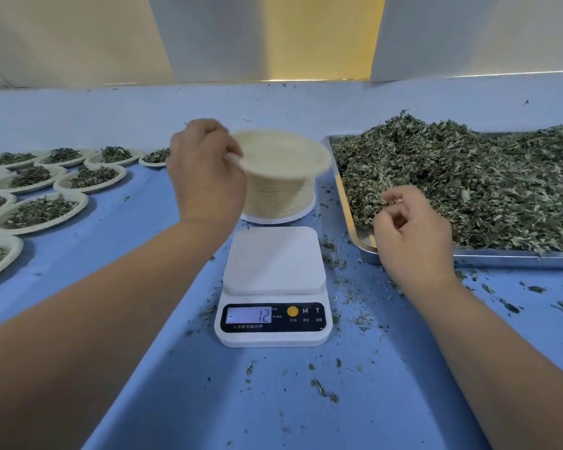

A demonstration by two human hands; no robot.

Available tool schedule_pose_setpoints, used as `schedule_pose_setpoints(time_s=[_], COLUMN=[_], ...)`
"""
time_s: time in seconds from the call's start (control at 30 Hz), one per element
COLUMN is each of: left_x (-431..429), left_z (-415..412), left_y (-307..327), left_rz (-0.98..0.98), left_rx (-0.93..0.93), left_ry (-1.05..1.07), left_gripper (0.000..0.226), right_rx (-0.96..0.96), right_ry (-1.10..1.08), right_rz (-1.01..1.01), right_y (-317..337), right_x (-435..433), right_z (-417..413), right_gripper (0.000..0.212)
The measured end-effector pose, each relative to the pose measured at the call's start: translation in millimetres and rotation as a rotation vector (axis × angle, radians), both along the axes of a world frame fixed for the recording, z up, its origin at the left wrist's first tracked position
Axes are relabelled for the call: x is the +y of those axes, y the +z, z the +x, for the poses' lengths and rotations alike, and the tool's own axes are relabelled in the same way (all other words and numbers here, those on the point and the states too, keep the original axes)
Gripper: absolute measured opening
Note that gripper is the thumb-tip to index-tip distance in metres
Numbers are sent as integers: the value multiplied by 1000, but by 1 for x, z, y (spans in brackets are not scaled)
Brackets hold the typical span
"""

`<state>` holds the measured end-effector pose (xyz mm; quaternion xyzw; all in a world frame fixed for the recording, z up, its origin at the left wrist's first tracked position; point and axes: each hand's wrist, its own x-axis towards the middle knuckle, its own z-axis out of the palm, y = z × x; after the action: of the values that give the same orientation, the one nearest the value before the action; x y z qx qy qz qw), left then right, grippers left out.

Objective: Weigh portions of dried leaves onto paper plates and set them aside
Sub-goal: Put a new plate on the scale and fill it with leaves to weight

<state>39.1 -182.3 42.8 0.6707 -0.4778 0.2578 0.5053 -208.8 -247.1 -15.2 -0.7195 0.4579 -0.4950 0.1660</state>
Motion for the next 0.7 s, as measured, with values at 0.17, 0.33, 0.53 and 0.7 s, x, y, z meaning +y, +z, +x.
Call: schedule_pose_setpoints(time_s=[0.17, 0.33, 0.53, 0.7], left_x=[43, 66, 68, 69], left_z=[5, 1, 2, 8], left_y=[-30, -52, -70, -72], left_rz=[-115, -71, -5, 10], left_rx=[203, 358, 587, 763], left_ry=[-194, -283, -308, -399], left_gripper=[30, 36, 36, 36], right_rx=[142, 277, 157, 277], right_ry=[28, 195, 260, 240], right_rz=[-1, -70, -75, -147], right_y=[4, 6, 0, -4], right_x=[3, 23, 29, 24], right_z=[3, 20, 30, 25], right_gripper=[42, 47, 22, 25])
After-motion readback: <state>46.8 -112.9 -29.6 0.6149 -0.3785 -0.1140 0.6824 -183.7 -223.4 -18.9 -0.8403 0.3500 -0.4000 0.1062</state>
